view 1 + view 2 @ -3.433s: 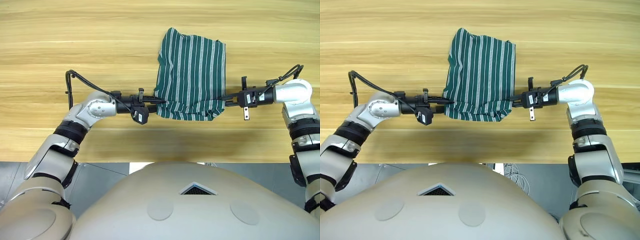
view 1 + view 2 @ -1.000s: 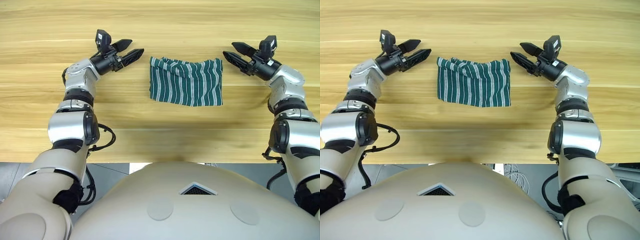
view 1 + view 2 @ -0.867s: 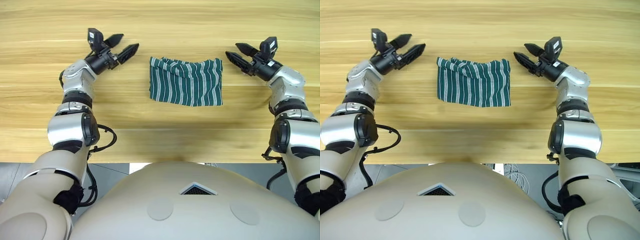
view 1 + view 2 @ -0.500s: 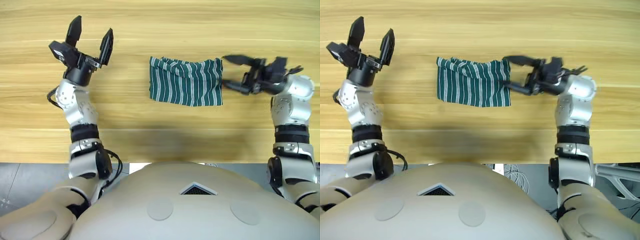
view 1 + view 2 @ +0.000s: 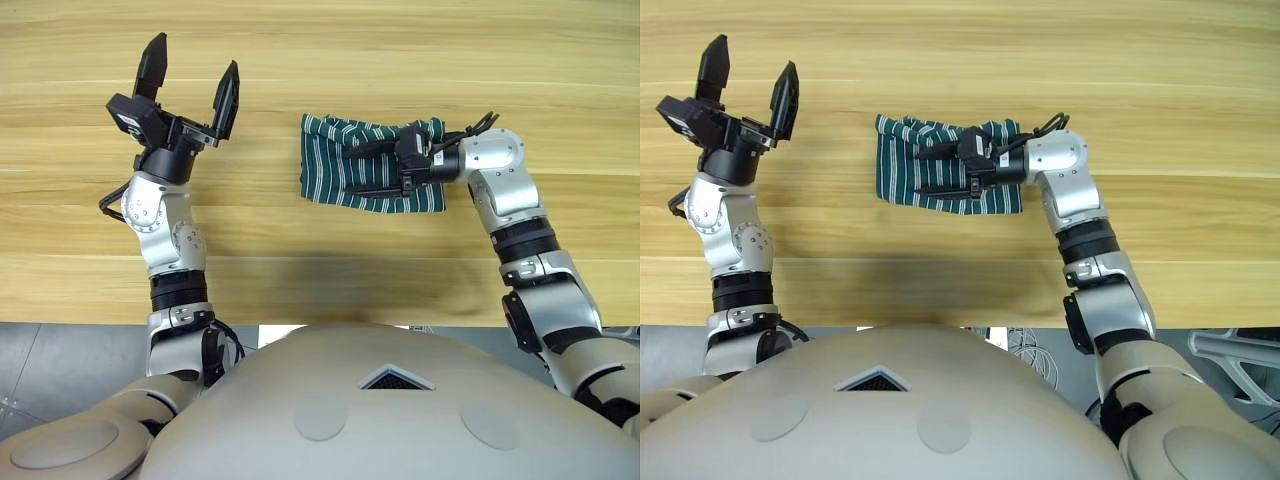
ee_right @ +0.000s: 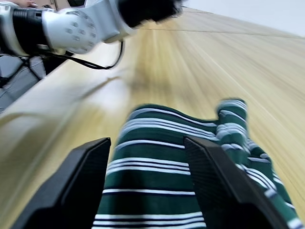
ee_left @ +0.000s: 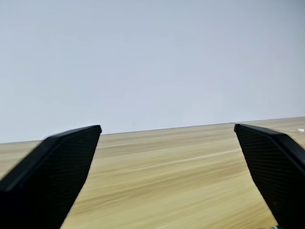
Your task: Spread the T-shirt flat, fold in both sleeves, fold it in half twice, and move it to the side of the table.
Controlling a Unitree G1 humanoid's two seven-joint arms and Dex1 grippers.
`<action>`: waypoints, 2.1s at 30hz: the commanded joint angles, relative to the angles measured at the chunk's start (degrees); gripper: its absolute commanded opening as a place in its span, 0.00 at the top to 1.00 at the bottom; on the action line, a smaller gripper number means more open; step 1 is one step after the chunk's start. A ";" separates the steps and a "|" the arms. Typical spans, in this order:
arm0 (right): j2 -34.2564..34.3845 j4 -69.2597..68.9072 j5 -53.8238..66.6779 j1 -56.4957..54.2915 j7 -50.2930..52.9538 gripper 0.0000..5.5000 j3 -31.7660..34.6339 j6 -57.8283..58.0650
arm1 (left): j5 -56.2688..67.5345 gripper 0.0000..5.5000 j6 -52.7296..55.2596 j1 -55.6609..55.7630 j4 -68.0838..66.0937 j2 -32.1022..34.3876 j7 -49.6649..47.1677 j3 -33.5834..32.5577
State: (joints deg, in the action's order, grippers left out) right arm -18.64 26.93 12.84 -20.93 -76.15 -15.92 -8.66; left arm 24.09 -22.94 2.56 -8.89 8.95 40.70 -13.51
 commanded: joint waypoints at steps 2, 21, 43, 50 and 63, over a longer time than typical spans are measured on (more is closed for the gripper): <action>0.73 10.16 -2.52 -5.84 1.80 0.48 1.39 -2.59 | 0.86 0.08 0.98 -1.29 1.54 -0.16 -0.96 0.89; 2.47 29.29 -5.24 -12.15 -1.21 0.48 6.00 -16.67 | 2.72 0.08 0.80 -1.87 2.75 0.24 -1.42 2.20; 0.19 41.41 -16.01 -12.09 8.65 0.48 2.07 -22.26 | 3.22 0.08 1.21 -2.73 4.38 0.69 -1.77 2.14; -5.93 49.15 -10.81 -12.54 21.46 0.48 12.52 -12.74 | 3.25 0.08 1.24 -3.25 5.33 0.56 -2.04 2.08; -11.81 50.58 -6.13 -9.23 39.44 0.48 28.48 -7.07 | 3.38 0.08 1.00 -3.73 5.73 0.82 -1.66 1.85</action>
State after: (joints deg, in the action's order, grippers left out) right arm -29.94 76.15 8.01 -32.36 -37.86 12.26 -16.80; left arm 27.43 -21.99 -1.34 -3.82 9.21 39.41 -11.51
